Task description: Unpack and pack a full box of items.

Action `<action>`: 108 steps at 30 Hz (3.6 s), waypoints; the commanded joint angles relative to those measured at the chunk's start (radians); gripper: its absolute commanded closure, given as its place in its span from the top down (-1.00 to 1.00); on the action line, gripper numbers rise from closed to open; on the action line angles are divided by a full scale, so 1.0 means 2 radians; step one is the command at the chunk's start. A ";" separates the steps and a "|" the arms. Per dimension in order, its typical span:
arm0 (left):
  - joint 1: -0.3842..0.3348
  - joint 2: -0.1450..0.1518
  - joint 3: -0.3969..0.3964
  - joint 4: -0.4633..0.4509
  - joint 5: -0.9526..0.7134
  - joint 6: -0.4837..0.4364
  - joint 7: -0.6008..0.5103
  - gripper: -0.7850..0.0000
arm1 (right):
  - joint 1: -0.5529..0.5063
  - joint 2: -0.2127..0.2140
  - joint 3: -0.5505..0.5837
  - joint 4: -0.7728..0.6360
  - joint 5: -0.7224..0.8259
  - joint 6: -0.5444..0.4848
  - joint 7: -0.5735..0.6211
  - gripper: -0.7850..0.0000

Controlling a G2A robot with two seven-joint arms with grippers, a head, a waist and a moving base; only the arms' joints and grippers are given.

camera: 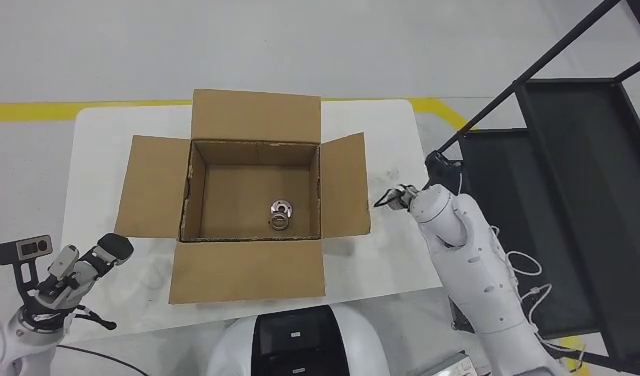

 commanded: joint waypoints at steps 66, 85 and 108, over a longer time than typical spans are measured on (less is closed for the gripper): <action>0.000 0.000 0.000 0.000 0.000 0.000 0.000 1.00 | 0.165 -0.046 -0.241 0.003 0.254 -0.158 -0.088 -1.00; 0.000 0.000 0.000 0.000 0.000 0.000 0.000 1.00 | 0.410 -0.164 -0.503 0.296 0.173 -0.098 -0.012 -1.00; 0.000 0.000 0.000 0.000 0.000 0.000 0.000 1.00 | 0.445 -0.265 -0.515 0.470 0.205 -0.124 -0.030 1.00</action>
